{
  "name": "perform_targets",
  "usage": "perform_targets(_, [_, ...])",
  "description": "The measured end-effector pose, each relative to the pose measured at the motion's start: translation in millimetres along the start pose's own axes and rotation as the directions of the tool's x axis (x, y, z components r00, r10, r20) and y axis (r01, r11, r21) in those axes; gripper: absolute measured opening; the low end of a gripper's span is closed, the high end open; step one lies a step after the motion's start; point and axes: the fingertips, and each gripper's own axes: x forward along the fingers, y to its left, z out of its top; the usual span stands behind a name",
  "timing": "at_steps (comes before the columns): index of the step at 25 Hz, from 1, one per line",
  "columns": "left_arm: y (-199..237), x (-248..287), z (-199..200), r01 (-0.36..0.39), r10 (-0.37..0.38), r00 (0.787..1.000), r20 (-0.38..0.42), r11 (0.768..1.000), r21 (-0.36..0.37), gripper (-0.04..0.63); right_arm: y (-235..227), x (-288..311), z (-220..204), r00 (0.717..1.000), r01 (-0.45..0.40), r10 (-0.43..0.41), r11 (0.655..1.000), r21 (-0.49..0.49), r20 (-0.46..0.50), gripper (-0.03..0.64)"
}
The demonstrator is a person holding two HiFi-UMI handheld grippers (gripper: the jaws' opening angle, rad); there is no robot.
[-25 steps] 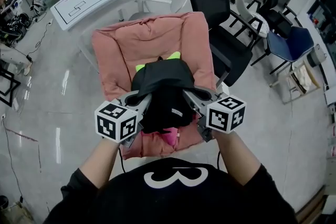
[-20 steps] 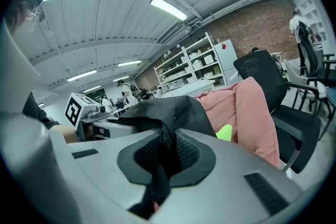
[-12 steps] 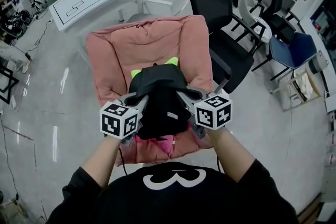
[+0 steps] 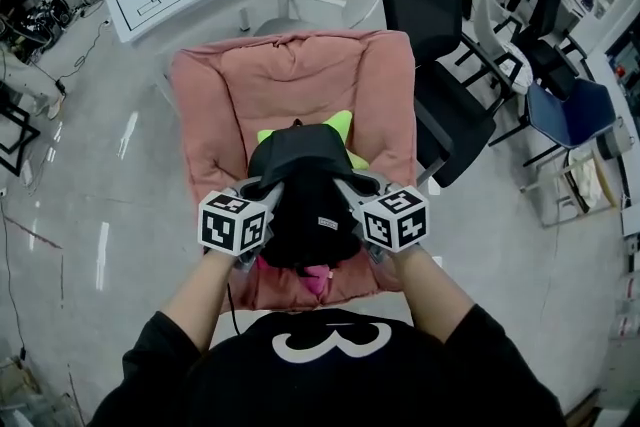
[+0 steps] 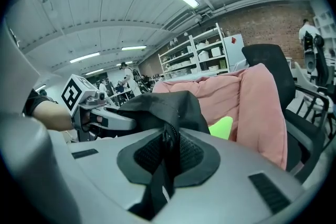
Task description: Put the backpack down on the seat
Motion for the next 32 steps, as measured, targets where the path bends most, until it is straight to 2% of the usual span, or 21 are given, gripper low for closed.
perform_targets(3, [5, 0, -1, -0.013, 0.013, 1.000, 0.000, 1.000, -0.001, 0.058, 1, 5, 2, 1.000, 0.000, 0.000, 1.000, 0.010, -0.002, 0.026])
perform_targets(6, [10, -2, -4, -0.028, 0.028, 1.000, -0.005, 1.000, 0.001, 0.145, 3, 5, 2, 1.000, -0.008, 0.008, 1.000, 0.012, -0.006, 0.039])
perform_targets(8, [14, -4, -5, -0.040, 0.040, 0.999, 0.001, 0.999, -0.010, 0.221, 3, 3, 3, 1.000, -0.013, 0.013, 1.000, 0.013, -0.004, 0.071])
perform_targets(12, [27, -14, -6, -0.088, 0.088, 0.996, 0.006, 0.995, -0.042, 0.269, 3, -4, 7, 1.000, -0.006, 0.006, 1.000, 0.010, 0.004, 0.129])
perform_targets(14, [33, -23, -10, -0.123, 0.123, 0.992, 0.002, 0.991, -0.054, 0.280, 5, -10, 5, 1.000, 0.000, 0.000, 1.000, 0.017, 0.004, 0.155])
perform_targets(17, [31, -39, -14, -0.135, 0.137, 0.991, 0.010, 0.988, -0.071, 0.288, 17, -20, -1, 1.000, -0.015, 0.015, 1.000, 0.026, -0.006, 0.179])
perform_targets(21, [8, -61, -27, -0.110, 0.111, 0.994, 0.005, 0.991, -0.078, 0.288, 46, -40, -11, 0.998, -0.057, 0.057, 0.997, 0.043, -0.016, 0.181])
perform_targets(24, [-23, -83, -42, -0.072, 0.073, 0.997, 0.001, 0.993, -0.089, 0.288, 77, -65, -13, 0.996, -0.092, 0.091, 0.993, 0.077, 0.019, 0.181])
perform_targets(28, [-72, -127, -42, 0.005, 0.010, 0.995, 0.099, 0.990, -0.143, 0.285, 128, -102, -7, 0.984, -0.158, 0.152, 0.985, 0.069, 0.089, 0.179])
perform_targets(32, [-123, -177, -46, 0.083, -0.053, 0.978, 0.201, 0.986, -0.143, 0.254, 181, -145, -8, 0.961, -0.236, 0.228, 0.971, 0.036, 0.155, 0.175])
